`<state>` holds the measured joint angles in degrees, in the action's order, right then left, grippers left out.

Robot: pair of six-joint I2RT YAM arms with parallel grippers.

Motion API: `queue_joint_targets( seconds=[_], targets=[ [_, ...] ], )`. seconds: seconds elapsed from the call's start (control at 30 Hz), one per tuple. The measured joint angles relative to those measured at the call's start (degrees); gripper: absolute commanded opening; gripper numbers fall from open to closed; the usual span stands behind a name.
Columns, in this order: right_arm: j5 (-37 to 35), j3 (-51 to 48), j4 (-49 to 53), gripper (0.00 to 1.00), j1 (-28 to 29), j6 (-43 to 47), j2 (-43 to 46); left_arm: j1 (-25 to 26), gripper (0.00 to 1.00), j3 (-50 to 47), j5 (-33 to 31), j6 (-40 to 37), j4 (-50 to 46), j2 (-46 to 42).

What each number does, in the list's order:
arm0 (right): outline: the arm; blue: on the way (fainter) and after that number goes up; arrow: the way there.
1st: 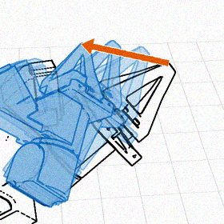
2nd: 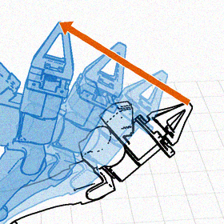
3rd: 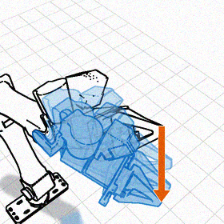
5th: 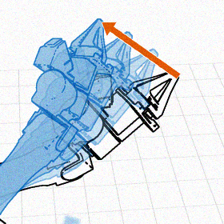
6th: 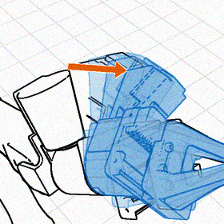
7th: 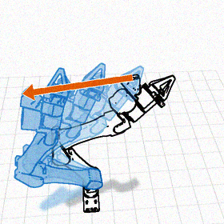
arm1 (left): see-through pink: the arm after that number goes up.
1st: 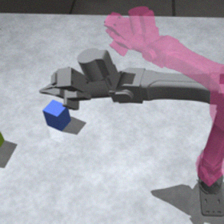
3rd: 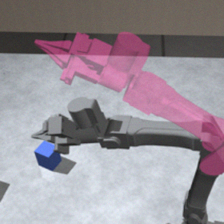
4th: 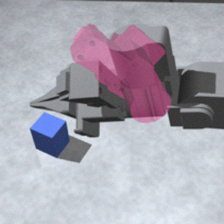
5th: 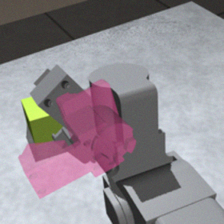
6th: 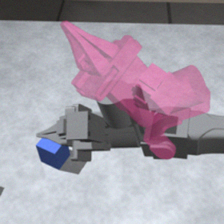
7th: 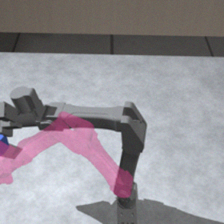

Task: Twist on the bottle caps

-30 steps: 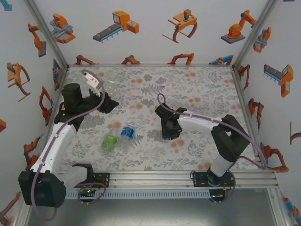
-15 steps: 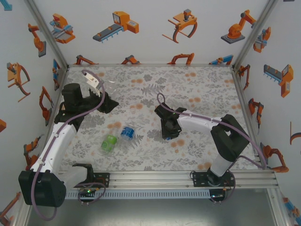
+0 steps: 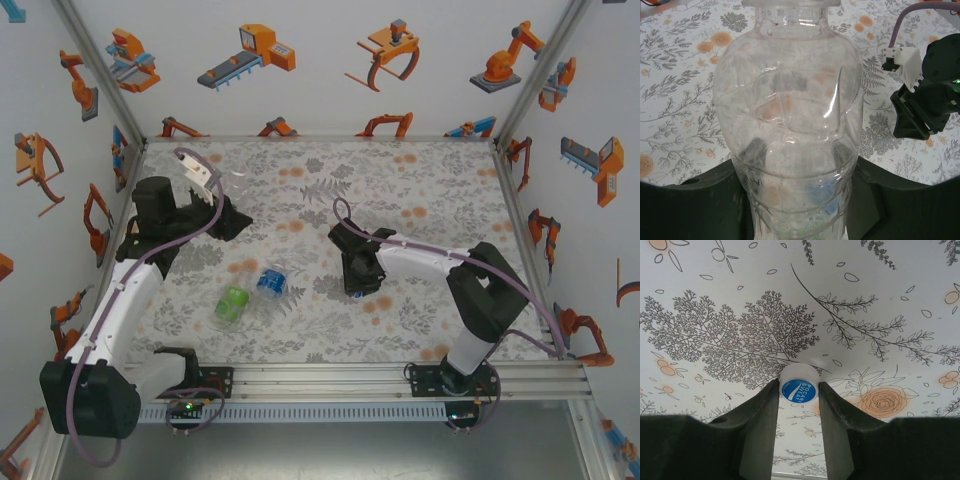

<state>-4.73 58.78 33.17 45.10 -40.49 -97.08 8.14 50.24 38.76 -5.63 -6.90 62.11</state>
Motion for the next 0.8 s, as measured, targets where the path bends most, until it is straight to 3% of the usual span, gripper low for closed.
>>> queue_joint_targets(
  seconds=[0.57,0.8],
  targets=[
    [0.2,0.2,-0.02,0.36,0.0,0.02,-0.33,0.0,0.09,0.0,0.09,0.02,0.0,0.39],
    [0.15,0.22,-0.63,0.21,0.0,0.02,-0.31,0.0,0.09,0.0,0.09,0.0,-0.02,0.57]
  ],
)
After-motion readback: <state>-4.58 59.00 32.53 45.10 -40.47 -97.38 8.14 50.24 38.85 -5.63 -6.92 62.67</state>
